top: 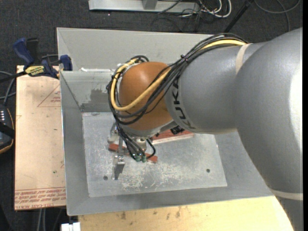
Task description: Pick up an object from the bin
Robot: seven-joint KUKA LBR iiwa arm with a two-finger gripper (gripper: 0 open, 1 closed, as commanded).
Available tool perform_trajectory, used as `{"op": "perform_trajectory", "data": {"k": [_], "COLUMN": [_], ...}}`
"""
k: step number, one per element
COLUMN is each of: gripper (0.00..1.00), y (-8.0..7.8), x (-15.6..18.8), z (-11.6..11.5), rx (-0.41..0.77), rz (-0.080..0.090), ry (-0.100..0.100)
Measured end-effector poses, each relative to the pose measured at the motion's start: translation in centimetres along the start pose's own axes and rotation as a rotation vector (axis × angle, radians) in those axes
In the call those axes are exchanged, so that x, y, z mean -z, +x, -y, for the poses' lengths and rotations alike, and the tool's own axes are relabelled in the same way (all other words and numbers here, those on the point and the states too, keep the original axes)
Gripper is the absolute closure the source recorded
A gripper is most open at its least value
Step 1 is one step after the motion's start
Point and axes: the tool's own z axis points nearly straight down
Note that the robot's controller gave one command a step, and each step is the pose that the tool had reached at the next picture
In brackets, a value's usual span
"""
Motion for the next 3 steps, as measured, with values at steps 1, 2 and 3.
{"op": "perform_trajectory", "data": {"k": [1,2,3], "gripper": [0.00,1.00,1.00], "y": [-0.2,-5.0,-5.0], "x": [0.4,-6.8,-6.8], "z": [0.1,7.5,7.5], "rx": [-0.003,0.033,0.033], "rz": [0.007,0.021,0.021], "ry": [-0.001,-0.003,-0.004]}}
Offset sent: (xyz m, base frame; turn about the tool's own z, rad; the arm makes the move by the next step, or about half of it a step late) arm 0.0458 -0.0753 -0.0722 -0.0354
